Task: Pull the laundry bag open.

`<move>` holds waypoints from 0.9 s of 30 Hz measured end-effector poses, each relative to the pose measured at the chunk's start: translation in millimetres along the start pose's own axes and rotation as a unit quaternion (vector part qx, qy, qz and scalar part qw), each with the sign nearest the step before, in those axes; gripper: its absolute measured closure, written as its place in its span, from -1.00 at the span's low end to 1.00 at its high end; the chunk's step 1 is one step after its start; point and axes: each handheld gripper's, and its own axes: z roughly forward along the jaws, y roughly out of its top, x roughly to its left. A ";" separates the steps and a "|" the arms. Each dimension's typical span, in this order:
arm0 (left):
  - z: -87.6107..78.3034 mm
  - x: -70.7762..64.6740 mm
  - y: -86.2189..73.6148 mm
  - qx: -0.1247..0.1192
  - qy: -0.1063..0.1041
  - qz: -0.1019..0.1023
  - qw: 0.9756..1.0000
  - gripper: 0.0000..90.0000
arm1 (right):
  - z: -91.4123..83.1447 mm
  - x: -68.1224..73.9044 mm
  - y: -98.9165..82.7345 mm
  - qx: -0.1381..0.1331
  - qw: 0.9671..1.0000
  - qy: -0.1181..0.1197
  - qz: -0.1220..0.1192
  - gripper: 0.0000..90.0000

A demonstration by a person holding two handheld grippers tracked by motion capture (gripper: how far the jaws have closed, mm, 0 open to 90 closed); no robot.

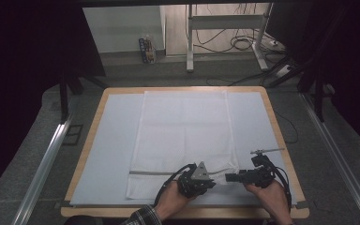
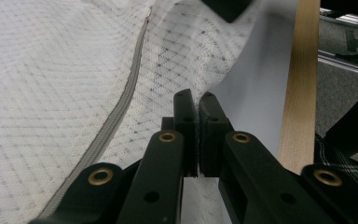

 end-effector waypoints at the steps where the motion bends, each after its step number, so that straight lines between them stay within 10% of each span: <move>1: 0.5 -0.6 -0.1 0.000 0.000 0.000 1.000 0.96 | -0.1 -1.3 0.6 -0.002 1.000 -0.004 0.000 -0.10; 10: -0.6 -0.6 0.6 0.015 -0.021 0.019 0.999 0.69 | 2.7 -5.0 -2.4 0.007 1.000 -0.006 -0.015 0.83; 27: -35.3 41.6 14.6 -0.008 0.001 -0.021 1.000 -0.36 | -6.2 2.0 -12.7 -0.017 0.988 -0.055 -0.143 0.89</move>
